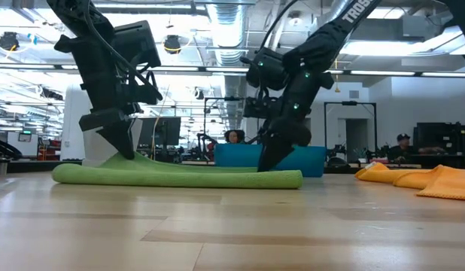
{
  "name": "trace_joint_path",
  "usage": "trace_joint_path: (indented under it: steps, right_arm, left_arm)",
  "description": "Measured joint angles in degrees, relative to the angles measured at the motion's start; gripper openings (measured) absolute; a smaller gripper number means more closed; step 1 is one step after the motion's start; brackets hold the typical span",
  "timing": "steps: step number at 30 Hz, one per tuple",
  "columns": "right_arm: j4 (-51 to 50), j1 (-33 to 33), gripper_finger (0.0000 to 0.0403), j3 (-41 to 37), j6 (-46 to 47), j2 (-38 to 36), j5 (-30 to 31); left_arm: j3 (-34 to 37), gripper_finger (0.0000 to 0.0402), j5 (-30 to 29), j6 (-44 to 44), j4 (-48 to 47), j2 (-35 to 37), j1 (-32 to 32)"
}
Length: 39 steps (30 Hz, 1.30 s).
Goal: Fold microfiber towels
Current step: Fold the green microfiber cloth
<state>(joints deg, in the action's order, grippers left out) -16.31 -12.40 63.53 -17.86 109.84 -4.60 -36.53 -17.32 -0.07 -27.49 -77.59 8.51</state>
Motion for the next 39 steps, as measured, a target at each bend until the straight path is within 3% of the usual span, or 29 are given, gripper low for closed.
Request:
trace_joint_path:
  steps: [8,14,24,34,39]
  right_arm:
    - [-2.9,-0.5,0.0011,3.3,0.0,-1.1,0.0]
    - [-4.8,-1.2,0.0046,4.6,-1.5,-1.1,0.7]
    - [-5.9,-3.7,0.002,4.6,-2.1,-1.1,0.8]
    - [-5.9,-4.0,0.0067,4.6,-2.2,-1.1,0.1]
    - [-5.9,-4.4,0.0082,4.6,-2.1,-1.1,0.2]
  left_arm:
    - [-0.3,0.0,0.0,-1.0,-0.5,0.0,0.0]
    - [-0.5,0.0,-0.3,-3.0,-1.1,0.0,0.0]
    - [-1.7,0.0,-2.6,-0.4,-4.4,-0.1,0.9]
    - [-1.7,0.0001,-3.2,2.2,-0.5,-0.3,2.5]
    - [-1.7,0.0031,-4.1,2.4,-0.5,-0.3,2.6]
